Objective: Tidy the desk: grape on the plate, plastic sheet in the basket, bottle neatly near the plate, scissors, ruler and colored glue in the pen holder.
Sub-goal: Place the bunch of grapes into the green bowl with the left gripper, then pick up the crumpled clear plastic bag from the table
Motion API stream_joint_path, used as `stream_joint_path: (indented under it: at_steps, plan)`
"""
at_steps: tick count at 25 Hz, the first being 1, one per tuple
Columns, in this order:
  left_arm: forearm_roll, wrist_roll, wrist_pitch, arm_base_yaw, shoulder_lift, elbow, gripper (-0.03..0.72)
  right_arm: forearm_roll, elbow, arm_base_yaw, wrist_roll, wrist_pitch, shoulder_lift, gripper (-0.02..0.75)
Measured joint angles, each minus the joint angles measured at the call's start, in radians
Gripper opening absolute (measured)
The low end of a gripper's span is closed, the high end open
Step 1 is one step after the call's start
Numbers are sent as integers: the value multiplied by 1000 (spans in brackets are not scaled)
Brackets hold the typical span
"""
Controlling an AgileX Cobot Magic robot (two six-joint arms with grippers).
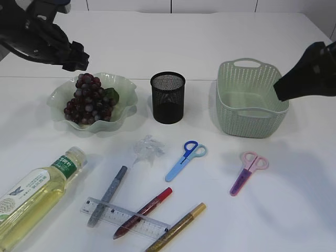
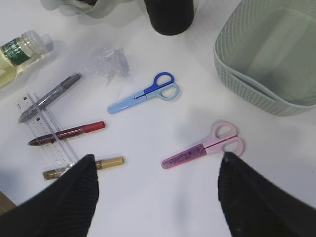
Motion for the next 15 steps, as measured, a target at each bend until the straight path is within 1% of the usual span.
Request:
stream_joint_path:
  at_steps: [3,5,9,12,15]
  plan:
    - [8,0,99,0,-58,-3,485,-1,0,0,23,20,0,584]
    - [8,-18,168,0,-100,-13,484,-5,0,0,93,35,0,584]
    - [8,-105,341,0,-182,-36,484,-39,0,0,229,106,18,584]
    - [8,-176,444,0,-231,-53,484,-46,0,0,248,159,30,584]
    - [8,-210,518,0,-278,-73,484,-47,0,0,255,182,32,584]
